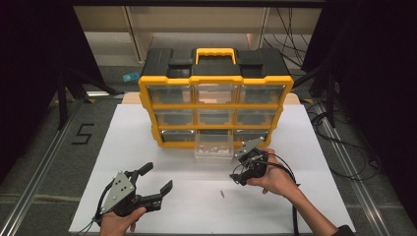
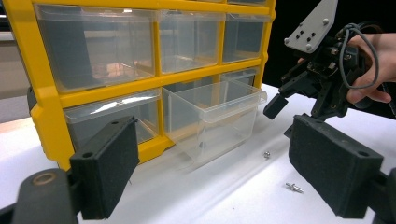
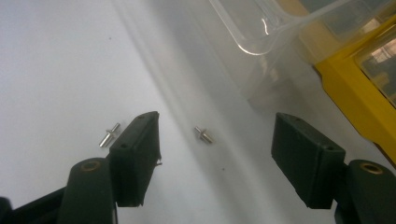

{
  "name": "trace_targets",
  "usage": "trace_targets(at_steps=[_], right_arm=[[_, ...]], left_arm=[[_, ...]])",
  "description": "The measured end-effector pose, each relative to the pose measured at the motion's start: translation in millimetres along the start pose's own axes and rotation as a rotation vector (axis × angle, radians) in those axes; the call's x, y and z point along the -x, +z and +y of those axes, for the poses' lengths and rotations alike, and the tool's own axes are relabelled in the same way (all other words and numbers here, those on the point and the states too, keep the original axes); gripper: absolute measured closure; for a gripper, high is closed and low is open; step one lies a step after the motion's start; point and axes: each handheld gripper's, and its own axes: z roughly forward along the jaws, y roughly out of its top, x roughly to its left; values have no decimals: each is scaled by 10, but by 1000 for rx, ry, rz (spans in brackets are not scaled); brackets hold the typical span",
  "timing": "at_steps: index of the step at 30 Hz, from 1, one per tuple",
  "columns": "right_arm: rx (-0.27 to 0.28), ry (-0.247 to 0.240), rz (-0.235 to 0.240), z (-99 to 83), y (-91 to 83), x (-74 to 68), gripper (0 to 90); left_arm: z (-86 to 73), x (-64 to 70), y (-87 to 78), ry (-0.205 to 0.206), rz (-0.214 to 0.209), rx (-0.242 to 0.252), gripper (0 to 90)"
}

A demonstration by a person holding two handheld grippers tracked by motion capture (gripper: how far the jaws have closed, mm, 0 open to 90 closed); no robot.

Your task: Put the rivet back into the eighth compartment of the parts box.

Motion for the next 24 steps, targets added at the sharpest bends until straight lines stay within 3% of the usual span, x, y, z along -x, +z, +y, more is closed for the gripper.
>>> trace_targets(at_steps=[7, 12, 13, 18, 24], right_arm=[[-23, 14, 21, 4, 42, -10, 360], [-20, 15, 18, -6, 61, 4, 377], [4, -3, 6, -9, 94, 13, 379], [-34, 47, 35, -38, 138, -23, 403], [-42, 22, 52, -27, 219, -43, 434]], left_arm=[[1, 0, 1, 0, 0, 1, 160], [0, 1, -1, -4, 1, 1, 160], [0, -3, 1, 1, 0, 0, 160], [0, 5, 2, -4, 0, 1, 160], [-2, 5, 4, -3, 0, -1, 160]])
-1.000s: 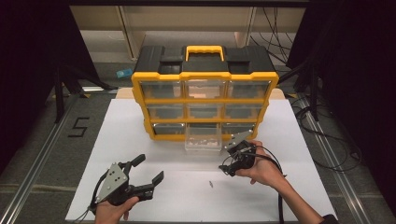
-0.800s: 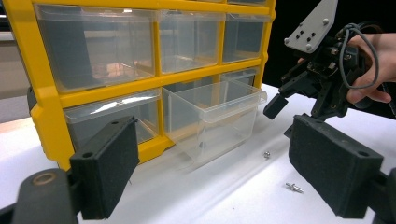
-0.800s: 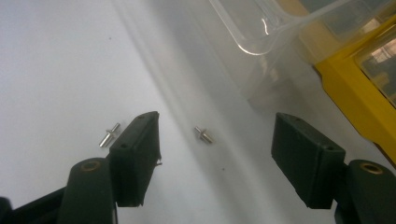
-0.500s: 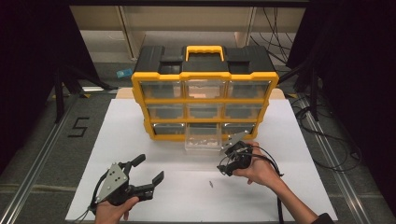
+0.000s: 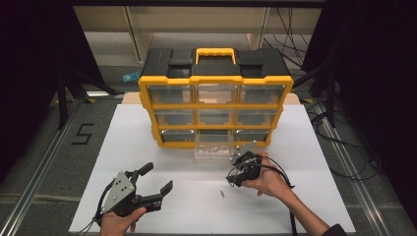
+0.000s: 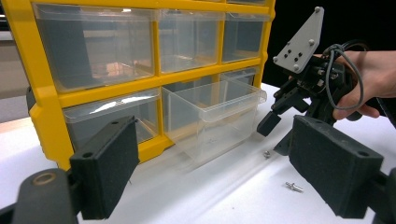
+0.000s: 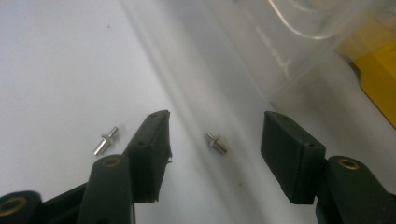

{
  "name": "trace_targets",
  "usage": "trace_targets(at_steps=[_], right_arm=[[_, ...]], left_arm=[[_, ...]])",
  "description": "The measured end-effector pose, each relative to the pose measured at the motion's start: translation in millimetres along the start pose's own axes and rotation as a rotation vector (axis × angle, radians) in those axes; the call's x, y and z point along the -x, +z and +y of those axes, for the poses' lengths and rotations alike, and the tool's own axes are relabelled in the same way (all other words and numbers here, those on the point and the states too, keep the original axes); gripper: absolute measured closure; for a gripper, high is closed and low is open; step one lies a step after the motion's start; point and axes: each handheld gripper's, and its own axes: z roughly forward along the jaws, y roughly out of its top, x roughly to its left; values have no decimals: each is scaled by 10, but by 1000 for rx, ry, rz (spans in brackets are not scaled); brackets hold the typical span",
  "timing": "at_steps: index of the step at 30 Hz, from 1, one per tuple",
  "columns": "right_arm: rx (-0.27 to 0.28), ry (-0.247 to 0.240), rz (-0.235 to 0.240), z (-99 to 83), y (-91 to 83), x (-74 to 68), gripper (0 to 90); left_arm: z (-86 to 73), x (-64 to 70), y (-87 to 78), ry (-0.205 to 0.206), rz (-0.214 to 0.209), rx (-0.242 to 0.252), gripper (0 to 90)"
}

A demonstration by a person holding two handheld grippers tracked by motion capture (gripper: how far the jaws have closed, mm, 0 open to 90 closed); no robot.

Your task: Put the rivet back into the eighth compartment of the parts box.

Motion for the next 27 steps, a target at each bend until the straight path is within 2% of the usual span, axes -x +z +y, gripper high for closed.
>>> trace_targets(at_steps=[1, 6, 10, 13, 15, 16, 23, 27], right_arm=[[-1, 0, -8, 5, 16, -7, 451], [-13, -35, 12, 8, 84, -6, 538], [-36, -23, 17, -1, 114, 4, 615], [-45, -29, 26, -13, 131, 26, 658], [-41, -52, 30, -18, 155, 42, 686], [-52, -37, 38, -22, 160, 32, 708], [-63, -52, 68, -15, 178, 21, 821], [-70, -55, 62, -6, 179, 2, 830]], left_arm=[[0, -1, 0, 0, 0, -1, 160], [-1, 1, 1, -4, 1, 0, 160], [1, -1, -1, 0, 0, 1, 161], [1, -2, 2, -2, 0, 2, 160], [0, 2, 2, -1, -1, 1, 160], [0, 4, 0, -3, 0, -1, 160], [-1, 3, 1, -3, 1, -2, 161], [-1, 2, 1, -5, 1, 0, 161]])
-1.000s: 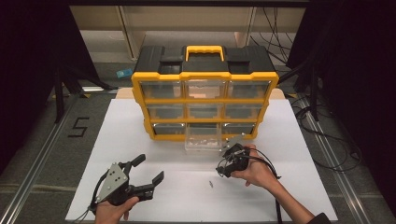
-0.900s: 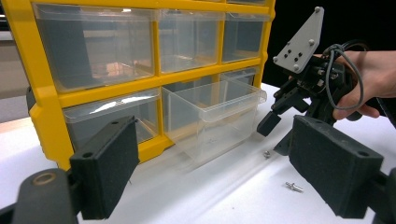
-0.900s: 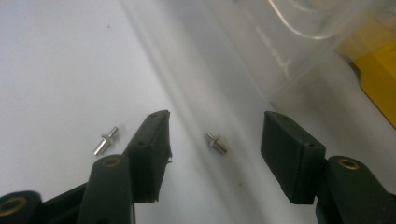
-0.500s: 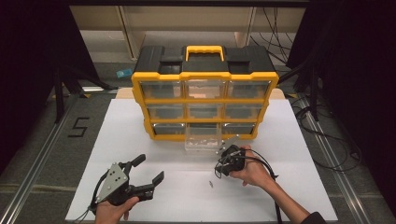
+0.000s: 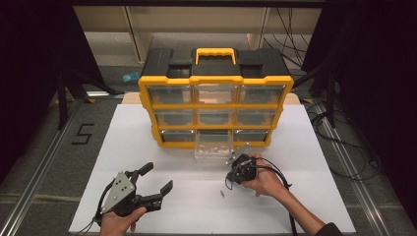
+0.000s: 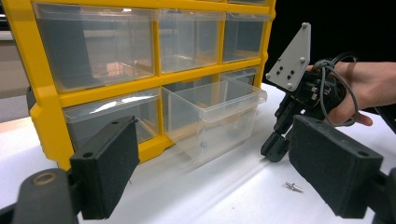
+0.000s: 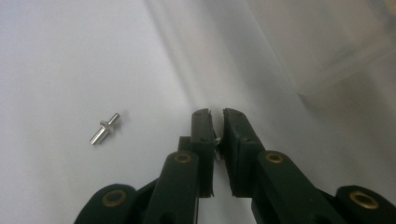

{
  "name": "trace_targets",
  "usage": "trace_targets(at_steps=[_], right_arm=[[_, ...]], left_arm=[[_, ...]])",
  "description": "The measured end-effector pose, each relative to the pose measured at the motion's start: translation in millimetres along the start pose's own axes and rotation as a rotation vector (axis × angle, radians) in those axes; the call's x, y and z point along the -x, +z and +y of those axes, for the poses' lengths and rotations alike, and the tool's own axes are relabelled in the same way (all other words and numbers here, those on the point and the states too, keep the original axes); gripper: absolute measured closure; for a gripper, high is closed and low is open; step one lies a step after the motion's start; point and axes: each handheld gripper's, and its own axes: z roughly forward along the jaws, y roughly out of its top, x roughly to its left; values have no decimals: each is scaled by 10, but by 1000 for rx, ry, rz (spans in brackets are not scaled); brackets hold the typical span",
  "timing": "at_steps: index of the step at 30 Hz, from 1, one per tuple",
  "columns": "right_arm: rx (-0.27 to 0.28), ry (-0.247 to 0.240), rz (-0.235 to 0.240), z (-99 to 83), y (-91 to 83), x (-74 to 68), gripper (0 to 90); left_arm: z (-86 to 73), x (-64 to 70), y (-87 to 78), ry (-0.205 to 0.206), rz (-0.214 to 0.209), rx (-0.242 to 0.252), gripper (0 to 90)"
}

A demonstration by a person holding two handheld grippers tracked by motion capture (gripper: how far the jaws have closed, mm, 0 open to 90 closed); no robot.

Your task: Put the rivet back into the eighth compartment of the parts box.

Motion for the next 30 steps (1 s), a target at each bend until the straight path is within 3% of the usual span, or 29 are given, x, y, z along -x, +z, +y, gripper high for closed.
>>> trace_targets(at_steps=[6, 17, 19, 30], right_arm=[[4, -8, -11, 18, -63, -28, 833], [141, -69, -20, 140, -394, -101, 833], [160, -73, -9, 167, -460, -114, 833], [241, -71, -55, 288, -734, -167, 833]], left_arm=[[2, -4, -4, -1, 0, 1, 161], [4, -4, -4, 4, -2, 3, 161], [5, -8, -2, 8, -2, 3, 161], [3, 2, -2, 1, -2, 4, 161]])
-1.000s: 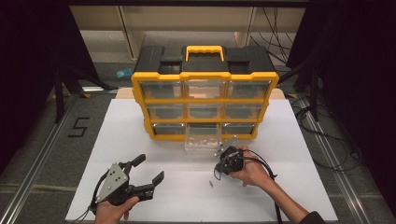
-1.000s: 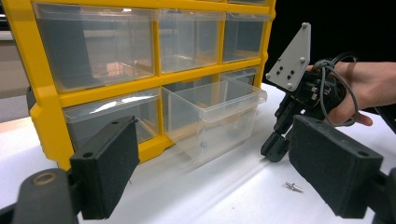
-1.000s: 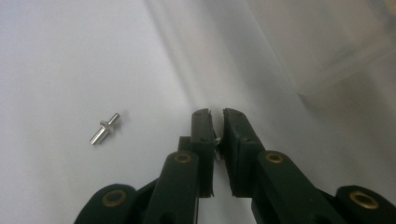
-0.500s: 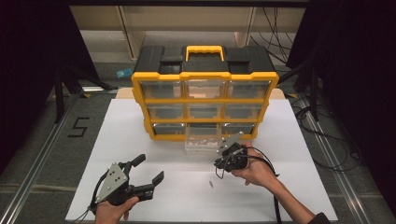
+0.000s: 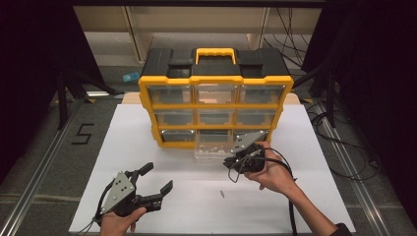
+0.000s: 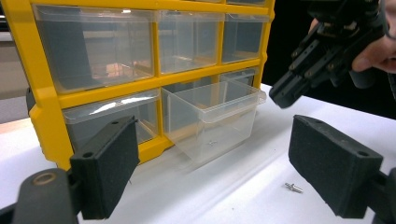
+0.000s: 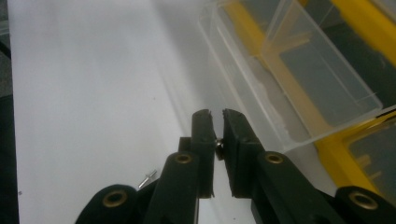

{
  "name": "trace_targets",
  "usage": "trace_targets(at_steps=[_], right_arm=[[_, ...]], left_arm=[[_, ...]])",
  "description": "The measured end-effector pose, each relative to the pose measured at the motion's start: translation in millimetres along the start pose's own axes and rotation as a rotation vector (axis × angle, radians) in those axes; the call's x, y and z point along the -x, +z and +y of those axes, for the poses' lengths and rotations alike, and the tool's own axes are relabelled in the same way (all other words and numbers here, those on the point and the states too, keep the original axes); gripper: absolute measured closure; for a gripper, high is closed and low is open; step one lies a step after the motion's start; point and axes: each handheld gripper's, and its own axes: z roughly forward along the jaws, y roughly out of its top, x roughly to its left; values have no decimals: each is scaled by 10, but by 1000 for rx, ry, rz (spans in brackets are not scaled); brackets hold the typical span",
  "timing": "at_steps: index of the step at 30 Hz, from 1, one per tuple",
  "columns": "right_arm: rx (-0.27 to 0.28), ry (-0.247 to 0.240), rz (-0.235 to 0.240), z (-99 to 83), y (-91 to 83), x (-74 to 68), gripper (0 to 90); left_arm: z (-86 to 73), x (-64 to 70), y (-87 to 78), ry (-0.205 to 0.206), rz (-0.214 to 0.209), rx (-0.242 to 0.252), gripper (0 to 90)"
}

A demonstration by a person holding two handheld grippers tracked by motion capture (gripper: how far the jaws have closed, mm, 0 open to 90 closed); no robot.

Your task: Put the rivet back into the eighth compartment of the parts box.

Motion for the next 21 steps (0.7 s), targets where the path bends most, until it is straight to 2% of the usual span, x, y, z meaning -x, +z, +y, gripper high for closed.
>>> trace_targets(at_steps=[6, 21], right_arm=[[34, 0, -17, 77, -69, 44, 833], [74, 6, -59, 221, -29, 201, 833]], left_arm=[[-2, -4, 0, 5, 1, -4, 161], [-3, 3, 6, 4, 3, -10, 162]])
